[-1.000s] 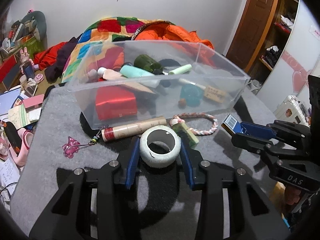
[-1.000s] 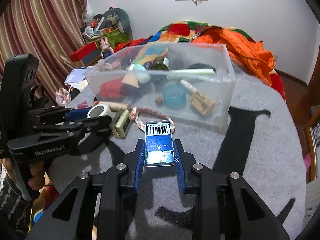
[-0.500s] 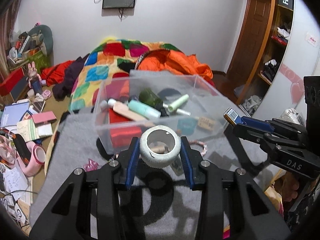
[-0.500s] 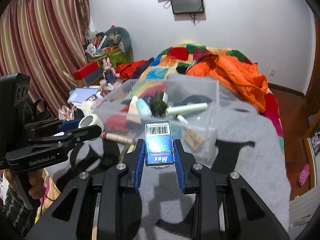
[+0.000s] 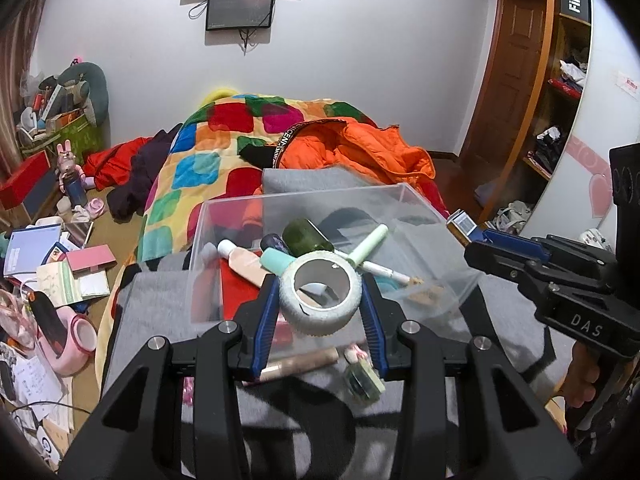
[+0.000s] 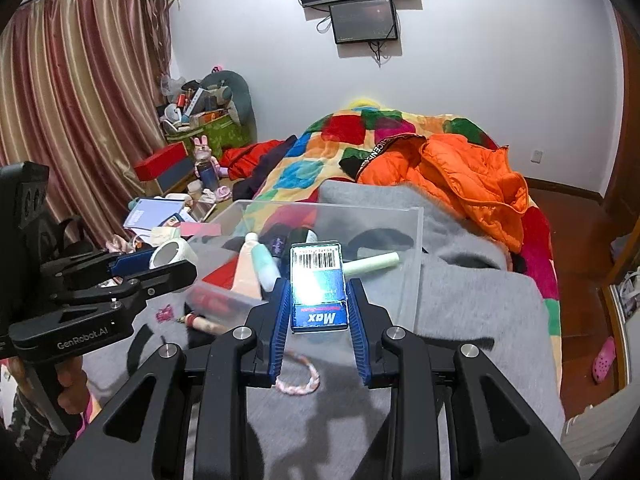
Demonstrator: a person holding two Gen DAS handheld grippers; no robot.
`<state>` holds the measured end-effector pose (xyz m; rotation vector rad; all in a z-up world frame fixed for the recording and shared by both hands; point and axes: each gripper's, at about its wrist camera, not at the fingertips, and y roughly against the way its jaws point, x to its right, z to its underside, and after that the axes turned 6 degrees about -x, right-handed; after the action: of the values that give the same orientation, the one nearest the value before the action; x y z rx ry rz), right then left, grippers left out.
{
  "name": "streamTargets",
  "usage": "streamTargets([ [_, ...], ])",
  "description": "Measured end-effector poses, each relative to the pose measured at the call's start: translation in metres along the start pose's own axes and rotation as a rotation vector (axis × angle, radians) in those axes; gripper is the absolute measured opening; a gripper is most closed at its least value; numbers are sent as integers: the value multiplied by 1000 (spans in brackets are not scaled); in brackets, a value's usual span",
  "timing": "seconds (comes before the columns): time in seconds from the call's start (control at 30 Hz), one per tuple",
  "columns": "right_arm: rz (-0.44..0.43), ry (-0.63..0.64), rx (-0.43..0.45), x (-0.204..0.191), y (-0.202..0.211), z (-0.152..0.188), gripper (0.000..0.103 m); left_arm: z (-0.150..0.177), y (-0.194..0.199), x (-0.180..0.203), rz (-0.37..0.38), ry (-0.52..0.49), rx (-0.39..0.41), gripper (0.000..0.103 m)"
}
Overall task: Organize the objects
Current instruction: 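Carry the white tape roll and blue card packet into the clear box, open both tools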
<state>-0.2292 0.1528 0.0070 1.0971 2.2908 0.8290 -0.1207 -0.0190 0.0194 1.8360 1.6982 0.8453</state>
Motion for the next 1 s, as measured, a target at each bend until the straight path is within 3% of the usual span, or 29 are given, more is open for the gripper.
streamTargets([
  [0.4,29,7,-68,7,-42,-19,26,-17,-41,-7,19,25,-64,39],
  [1.0,88,0,-157,16,-85,-19,26,-24,-83,-8,90,62,-150,39],
])
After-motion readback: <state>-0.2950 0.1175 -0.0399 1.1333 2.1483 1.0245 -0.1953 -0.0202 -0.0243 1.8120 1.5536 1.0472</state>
